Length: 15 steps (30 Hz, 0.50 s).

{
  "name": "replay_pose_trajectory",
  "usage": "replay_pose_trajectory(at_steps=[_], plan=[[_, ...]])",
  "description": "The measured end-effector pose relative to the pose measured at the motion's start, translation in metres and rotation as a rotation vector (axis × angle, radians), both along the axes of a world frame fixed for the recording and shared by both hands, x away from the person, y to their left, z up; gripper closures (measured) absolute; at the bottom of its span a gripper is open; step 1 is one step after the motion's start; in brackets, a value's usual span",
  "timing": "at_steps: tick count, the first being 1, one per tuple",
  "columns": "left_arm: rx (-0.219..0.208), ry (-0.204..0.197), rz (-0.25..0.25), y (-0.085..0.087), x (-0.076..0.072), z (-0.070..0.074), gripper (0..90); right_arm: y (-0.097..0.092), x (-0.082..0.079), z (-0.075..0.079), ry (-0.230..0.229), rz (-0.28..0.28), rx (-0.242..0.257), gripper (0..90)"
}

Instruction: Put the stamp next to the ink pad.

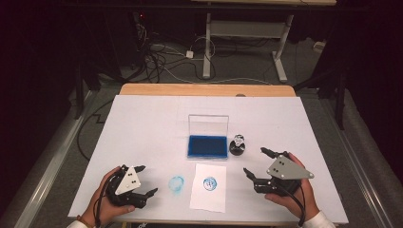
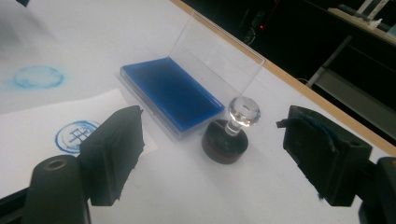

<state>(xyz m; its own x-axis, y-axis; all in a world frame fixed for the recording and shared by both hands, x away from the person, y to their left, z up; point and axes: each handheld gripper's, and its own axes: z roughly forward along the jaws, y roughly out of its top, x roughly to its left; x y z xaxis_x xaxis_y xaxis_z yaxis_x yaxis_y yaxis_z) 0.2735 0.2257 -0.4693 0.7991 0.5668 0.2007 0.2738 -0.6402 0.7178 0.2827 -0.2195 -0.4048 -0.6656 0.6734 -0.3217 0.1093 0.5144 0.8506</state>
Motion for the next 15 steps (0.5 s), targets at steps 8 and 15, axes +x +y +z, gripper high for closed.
replay_pose_trajectory(at_steps=[8,15], plan=[[0.002,0.006,-0.004,-0.002,0.001,-0.001,16.5,-0.016,-0.003,-0.01,-0.002,-0.007,0.022,20.3],[-0.006,0.001,-0.001,-0.001,0.003,0.001,16.5,-0.03,-0.004,-0.018,0.027,-0.049,0.046,20.3]])
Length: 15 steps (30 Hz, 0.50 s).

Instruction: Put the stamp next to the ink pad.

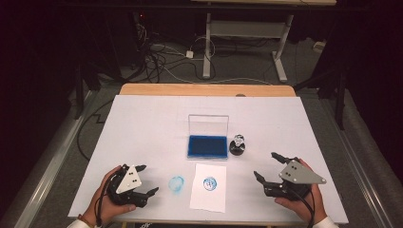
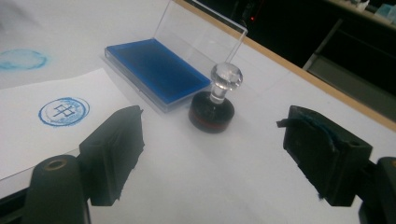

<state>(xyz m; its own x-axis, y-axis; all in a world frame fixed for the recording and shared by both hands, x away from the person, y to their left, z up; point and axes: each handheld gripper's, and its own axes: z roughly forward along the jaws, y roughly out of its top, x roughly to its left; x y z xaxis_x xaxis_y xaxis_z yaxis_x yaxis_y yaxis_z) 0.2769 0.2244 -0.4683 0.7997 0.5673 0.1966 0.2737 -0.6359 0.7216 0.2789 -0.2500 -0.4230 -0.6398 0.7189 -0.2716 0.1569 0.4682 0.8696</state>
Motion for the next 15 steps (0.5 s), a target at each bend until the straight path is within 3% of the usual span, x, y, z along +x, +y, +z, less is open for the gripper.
replay_pose_trajectory(at_steps=[9,15], plan=[[-0.027,-0.014,0.011,0.002,0.0,0.004,16.5,-0.019,-0.001,-0.014,0.026,-0.053,-0.003,19.0],[-0.045,-0.026,0.017,0.004,0.0,0.008,16.5,-0.029,-0.004,-0.023,0.035,-0.071,-0.048,16.4]])
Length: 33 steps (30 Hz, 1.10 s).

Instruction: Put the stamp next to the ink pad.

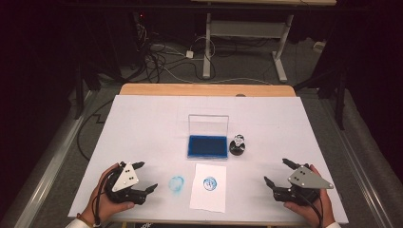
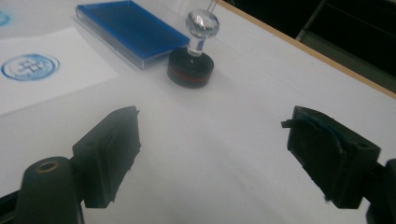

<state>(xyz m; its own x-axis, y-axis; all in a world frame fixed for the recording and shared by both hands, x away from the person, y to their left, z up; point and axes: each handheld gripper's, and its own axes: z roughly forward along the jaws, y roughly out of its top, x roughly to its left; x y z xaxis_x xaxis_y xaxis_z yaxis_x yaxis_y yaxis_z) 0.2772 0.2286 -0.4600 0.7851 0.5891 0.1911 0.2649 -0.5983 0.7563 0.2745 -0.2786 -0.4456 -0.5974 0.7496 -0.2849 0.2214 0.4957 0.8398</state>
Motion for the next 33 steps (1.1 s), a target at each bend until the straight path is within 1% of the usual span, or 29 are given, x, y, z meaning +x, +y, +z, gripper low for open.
replay_pose_trajectory(at_steps=[3,5,9,13,15,17,21,25,28,33], plan=[[-0.007,-0.005,0.006,0.001,0.0,0.002,16.5,-0.005,0.0,-0.006,0.008,-0.034,-0.007,15.9],[-0.007,-0.006,0.01,0.001,0.0,0.002,16.5,-0.008,-0.001,-0.008,0.019,-0.031,0.004,15.9],[-0.005,-0.01,0.013,0.001,0.0,0.002,16.5,-0.007,-0.003,-0.008,0.009,-0.02,0.013,15.9],[0.001,-0.016,0.006,0.0,-0.001,0.002,16.4,-0.006,-0.005,-0.007,-0.001,-0.015,0.007,15.9],[0.008,-0.017,0.0,0.0,-0.002,0.002,16.5,-0.006,-0.007,-0.006,-0.01,-0.021,0.005,15.9],[0.003,-0.015,-0.005,0.0,-0.002,0.002,16.5,-0.006,-0.009,-0.005,-0.016,-0.026,0.001,15.9],[0.009,-0.017,-0.014,-0.001,-0.002,0.001,16.4,-0.007,-0.013,-0.001,-0.033,-0.041,0.019,15.9],[0.006,-0.015,-0.012,-0.001,-0.002,0.001,16.5,-0.008,-0.013,0.0,-0.035,-0.047,0.017,15.9],[0.011,-0.017,-0.011,-0.001,-0.002,0.002,16.5,-0.008,-0.013,-0.001,-0.039,-0.057,0.007,15.9],[0.015,-0.015,-0.016,-0.003,-0.003,0.002,16.5,-0.008,-0.014,0.0,-0.04,-0.05,0.015,16.0]])
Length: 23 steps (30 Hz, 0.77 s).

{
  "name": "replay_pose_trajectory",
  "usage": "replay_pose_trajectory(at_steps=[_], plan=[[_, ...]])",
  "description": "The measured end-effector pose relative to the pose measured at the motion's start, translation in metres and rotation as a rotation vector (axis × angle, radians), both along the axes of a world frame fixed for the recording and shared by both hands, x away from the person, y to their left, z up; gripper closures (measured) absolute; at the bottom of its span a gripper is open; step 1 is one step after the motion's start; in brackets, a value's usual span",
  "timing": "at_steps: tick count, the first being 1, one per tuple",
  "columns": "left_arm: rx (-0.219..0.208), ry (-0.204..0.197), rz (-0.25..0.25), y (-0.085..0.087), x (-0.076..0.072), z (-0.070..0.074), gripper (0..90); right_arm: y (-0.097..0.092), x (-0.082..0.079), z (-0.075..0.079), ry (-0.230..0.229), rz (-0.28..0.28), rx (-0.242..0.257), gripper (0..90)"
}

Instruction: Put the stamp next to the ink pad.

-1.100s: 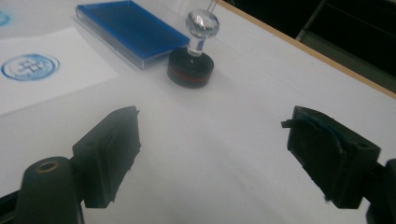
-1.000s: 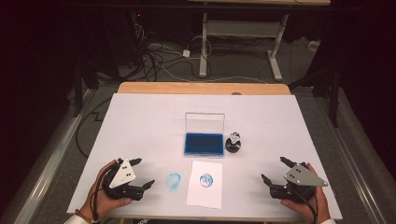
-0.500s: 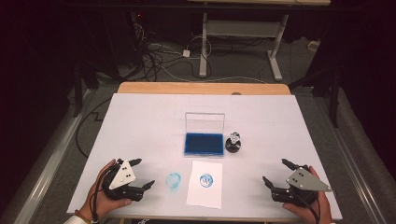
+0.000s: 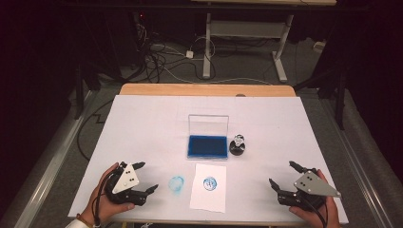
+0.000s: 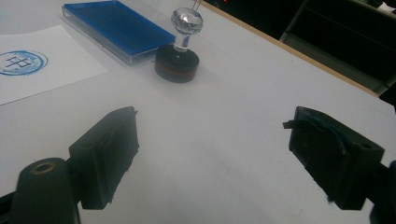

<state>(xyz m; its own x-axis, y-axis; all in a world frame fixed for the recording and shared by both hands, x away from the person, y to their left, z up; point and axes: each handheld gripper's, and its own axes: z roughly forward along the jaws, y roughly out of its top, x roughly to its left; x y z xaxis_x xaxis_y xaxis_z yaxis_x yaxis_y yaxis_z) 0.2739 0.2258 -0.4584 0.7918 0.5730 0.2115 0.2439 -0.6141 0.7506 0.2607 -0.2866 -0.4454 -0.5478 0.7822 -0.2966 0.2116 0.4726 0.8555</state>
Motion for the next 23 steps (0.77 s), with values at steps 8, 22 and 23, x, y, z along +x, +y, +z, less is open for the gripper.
replay_pose_trajectory(at_steps=[8,22,23], plan=[[0.005,0.0,0.003,-0.0002,0.0001,-0.0007,16.5,0.0016,0.0004,-0.0002,0.0,-0.001,-0.008,16.1],[0.012,0.008,0.006,-0.0034,0.0029,-0.0019,16.5,-0.0001,0.001,-0.0007,-0.001,0.001,-0.008,16.2],[0.014,0.009,0.005,-0.0038,0.0032,-0.002,16.5,-0.0001,0.0011,-0.0009,0.001,0.001,-0.006,16.2]])
